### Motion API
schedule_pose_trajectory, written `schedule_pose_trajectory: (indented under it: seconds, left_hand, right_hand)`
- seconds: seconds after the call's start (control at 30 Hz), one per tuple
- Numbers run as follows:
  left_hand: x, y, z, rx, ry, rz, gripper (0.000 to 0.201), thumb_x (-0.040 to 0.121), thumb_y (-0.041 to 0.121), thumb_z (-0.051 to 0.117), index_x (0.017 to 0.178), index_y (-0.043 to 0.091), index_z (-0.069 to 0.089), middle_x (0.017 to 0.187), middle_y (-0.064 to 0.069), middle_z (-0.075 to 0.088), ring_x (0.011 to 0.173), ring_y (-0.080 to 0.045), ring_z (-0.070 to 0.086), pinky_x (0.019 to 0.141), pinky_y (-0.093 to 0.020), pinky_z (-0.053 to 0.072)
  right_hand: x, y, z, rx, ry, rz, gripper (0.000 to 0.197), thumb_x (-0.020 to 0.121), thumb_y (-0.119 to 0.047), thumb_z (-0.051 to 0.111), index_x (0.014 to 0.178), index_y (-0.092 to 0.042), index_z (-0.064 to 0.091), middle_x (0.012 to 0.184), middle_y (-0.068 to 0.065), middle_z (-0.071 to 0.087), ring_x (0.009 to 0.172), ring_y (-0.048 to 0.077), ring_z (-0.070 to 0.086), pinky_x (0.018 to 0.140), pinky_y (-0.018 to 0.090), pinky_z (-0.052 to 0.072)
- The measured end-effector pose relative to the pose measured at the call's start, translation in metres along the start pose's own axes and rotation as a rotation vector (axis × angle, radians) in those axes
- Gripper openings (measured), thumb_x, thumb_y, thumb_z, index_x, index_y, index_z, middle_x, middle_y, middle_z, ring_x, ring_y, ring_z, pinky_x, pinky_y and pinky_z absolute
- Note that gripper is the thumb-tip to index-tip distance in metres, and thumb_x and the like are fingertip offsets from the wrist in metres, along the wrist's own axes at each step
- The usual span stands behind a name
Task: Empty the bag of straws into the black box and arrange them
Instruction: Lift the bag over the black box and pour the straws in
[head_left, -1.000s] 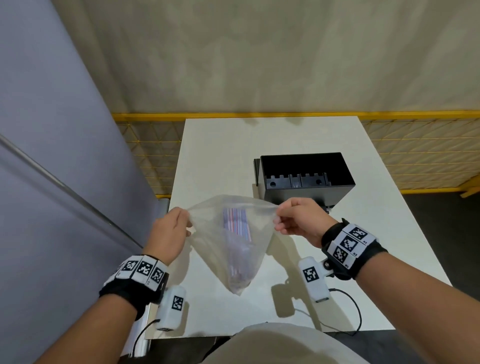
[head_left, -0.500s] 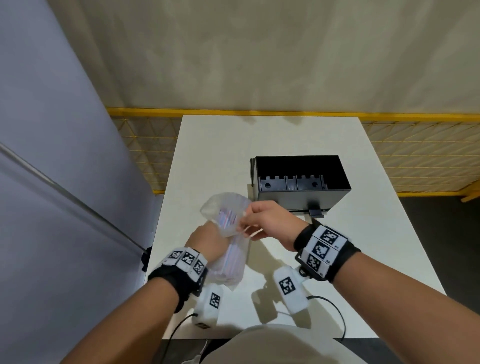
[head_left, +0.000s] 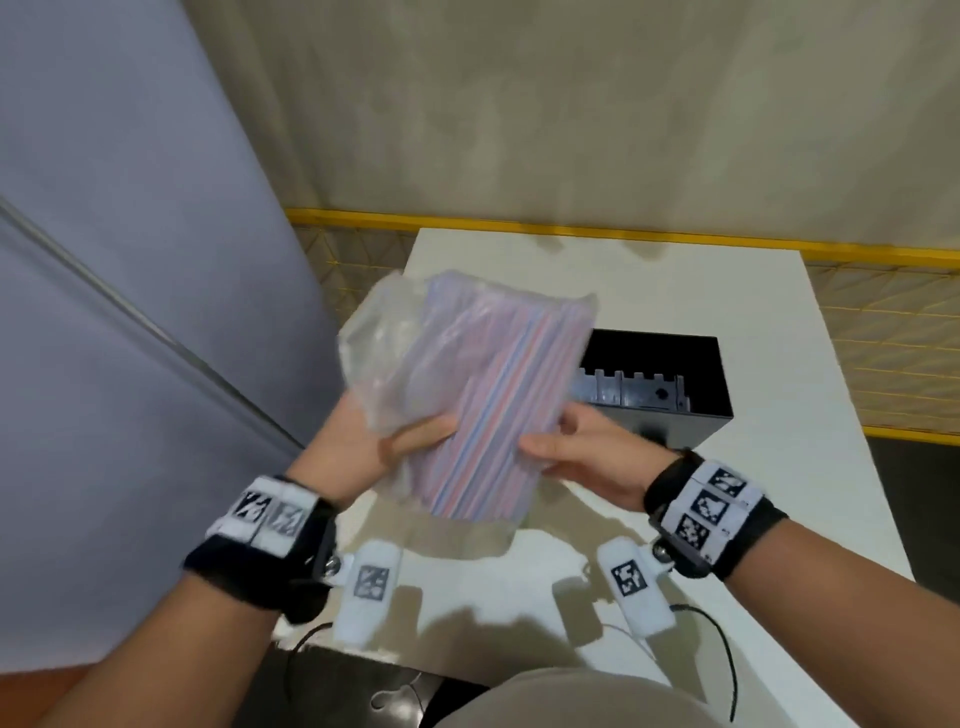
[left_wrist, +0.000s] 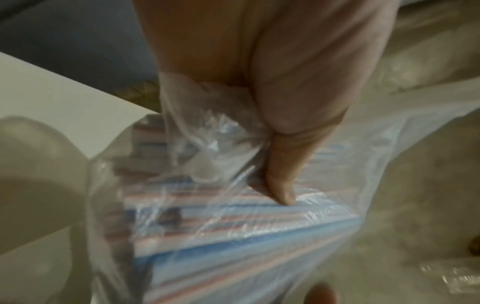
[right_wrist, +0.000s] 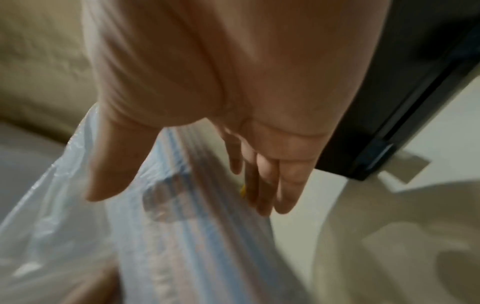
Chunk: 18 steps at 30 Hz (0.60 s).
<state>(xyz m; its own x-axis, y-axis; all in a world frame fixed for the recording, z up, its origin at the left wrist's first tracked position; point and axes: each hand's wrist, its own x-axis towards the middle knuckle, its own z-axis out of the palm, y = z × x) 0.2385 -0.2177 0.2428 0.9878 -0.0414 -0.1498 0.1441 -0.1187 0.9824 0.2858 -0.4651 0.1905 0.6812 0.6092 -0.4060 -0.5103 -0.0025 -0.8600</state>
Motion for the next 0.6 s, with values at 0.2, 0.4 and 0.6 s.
schedule_pose_trajectory:
  seconds: [0.2, 0.4, 0.6]
  left_hand:
    - [0.055, 0.023, 0.065, 0.041, -0.058, 0.052, 0.063, 0.077, 0.009, 0.09, 0.131, 0.021, 0.061, 0.123, 0.003, 0.073, 0.114, -0.004, 0.07, 0.098, -0.03, 0.057]
    - [0.11, 0.039, 0.111, 0.04, -0.068, 0.068, 0.065, 0.07, 0.021, 0.095, 0.127, 0.016, 0.065, 0.124, -0.004, 0.075, 0.116, -0.018, 0.071, 0.103, -0.049, 0.056]
    - [0.135, 0.036, 0.136, 0.043, 0.042, 0.109, 0.04, 0.073, 0.013, 0.092, 0.108, 0.001, 0.075, 0.108, -0.01, 0.079, 0.101, -0.02, 0.076, 0.096, -0.043, 0.061]
  right_hand:
    - [-0.013, -0.046, -0.042, 0.04, 0.349, -0.313, 0.065, 0.067, -0.005, 0.084, 0.129, -0.006, 0.061, 0.121, 0.011, 0.072, 0.111, 0.028, 0.069, 0.097, 0.049, 0.055]
    - [-0.029, -0.077, -0.098, -0.127, 0.59, -0.468, 0.061, 0.069, 0.001, 0.085, 0.126, -0.007, 0.063, 0.118, 0.006, 0.073, 0.108, 0.022, 0.07, 0.096, 0.048, 0.055]
    - [-0.039, -0.092, -0.114, -0.295, 0.428, -0.547, 0.085, 0.067, -0.01, 0.09, 0.14, -0.01, 0.048, 0.133, 0.008, 0.064, 0.123, 0.023, 0.062, 0.099, 0.044, 0.053]
